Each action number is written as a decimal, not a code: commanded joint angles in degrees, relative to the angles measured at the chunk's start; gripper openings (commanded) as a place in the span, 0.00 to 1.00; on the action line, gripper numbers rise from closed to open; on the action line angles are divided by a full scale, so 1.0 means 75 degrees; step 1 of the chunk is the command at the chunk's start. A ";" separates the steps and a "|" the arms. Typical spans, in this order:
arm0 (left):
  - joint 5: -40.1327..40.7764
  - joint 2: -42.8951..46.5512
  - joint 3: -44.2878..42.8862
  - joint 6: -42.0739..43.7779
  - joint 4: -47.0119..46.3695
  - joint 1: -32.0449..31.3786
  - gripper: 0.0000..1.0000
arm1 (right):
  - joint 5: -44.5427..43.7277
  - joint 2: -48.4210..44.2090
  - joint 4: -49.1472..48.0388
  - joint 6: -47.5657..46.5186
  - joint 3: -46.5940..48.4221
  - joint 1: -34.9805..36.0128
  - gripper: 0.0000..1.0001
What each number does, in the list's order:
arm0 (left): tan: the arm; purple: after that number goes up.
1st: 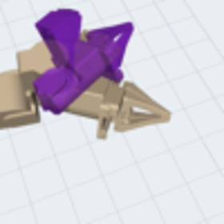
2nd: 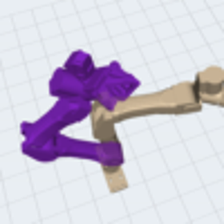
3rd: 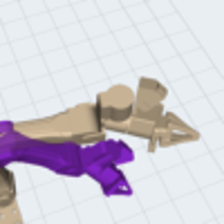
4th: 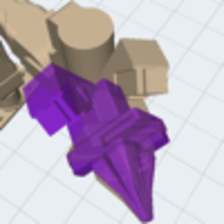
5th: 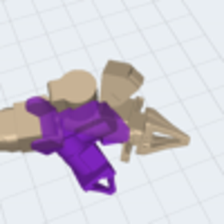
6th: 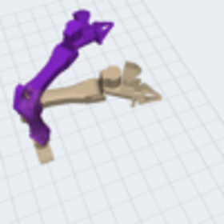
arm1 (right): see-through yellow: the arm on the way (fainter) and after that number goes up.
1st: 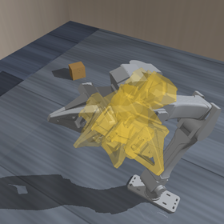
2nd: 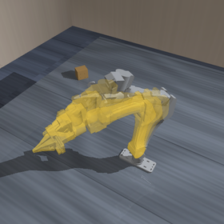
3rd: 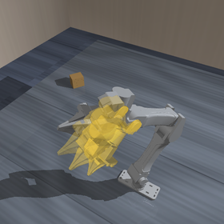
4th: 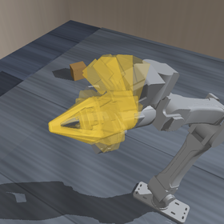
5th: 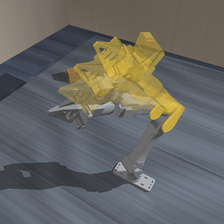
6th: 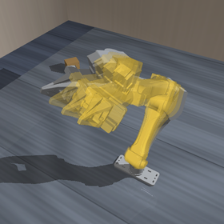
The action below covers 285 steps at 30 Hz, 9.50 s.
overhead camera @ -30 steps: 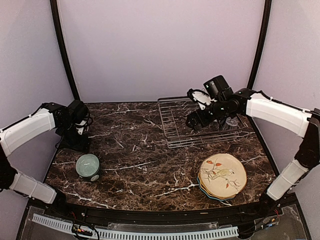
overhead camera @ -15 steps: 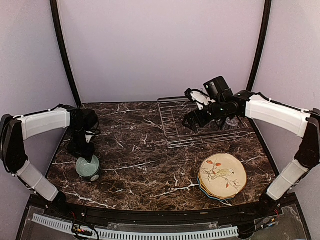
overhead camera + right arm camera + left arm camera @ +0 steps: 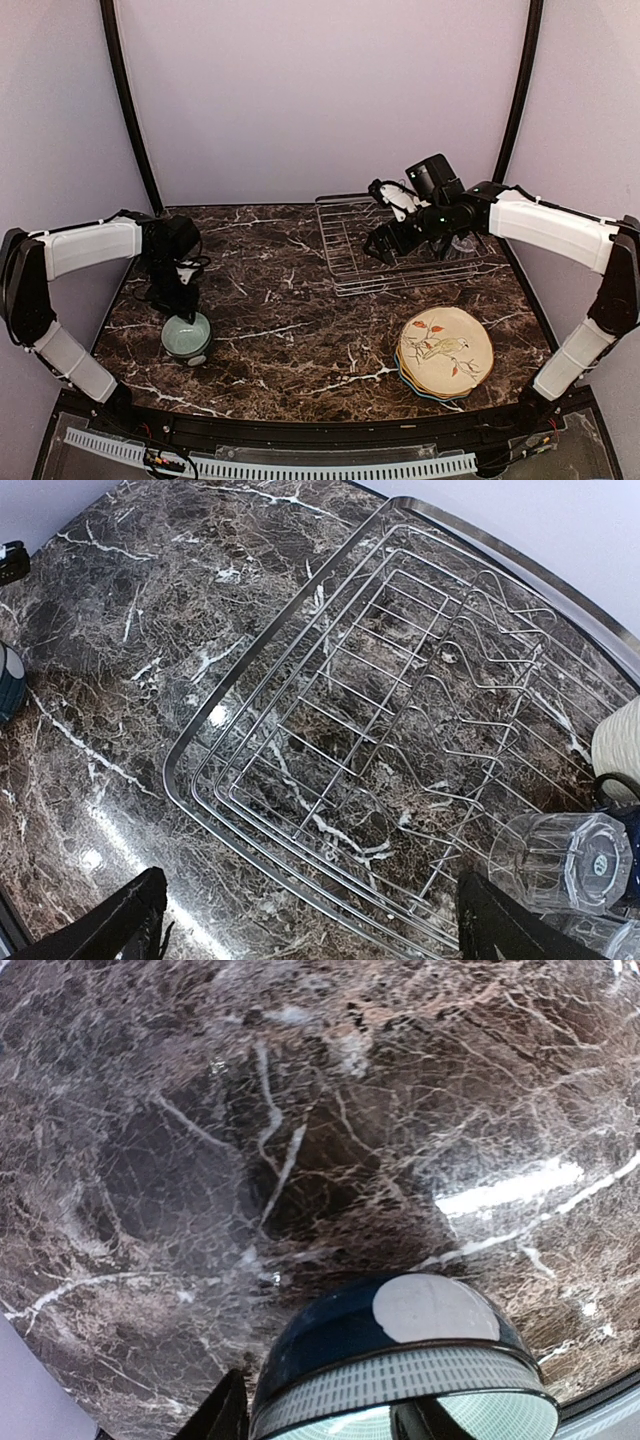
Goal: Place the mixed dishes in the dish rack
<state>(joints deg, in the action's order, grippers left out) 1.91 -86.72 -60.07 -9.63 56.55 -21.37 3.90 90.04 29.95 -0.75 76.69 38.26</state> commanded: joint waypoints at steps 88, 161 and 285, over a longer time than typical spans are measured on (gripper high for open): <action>-0.0975 0.0830 -0.0539 0.1365 -0.2266 -0.2507 0.53 | -0.0016 -0.3051 0.2795 0.3648 -0.3365 -0.2181 0.99; -0.3355 -0.2721 -0.3059 0.0434 -0.2590 -0.3789 0.54 | 0.0727 -0.2044 -0.0097 0.3928 -0.3566 0.0907 0.98; -0.0081 0.0819 -0.0677 0.1155 -0.5728 -0.3796 0.74 | 0.4807 0.3816 -0.5053 -0.3241 0.4811 -0.3650 0.00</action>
<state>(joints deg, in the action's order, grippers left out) -0.03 -79.83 -65.84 -1.63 12.10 -49.78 33.30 116.84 4.27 -24.34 107.20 10.41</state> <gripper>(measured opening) 0.740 0.045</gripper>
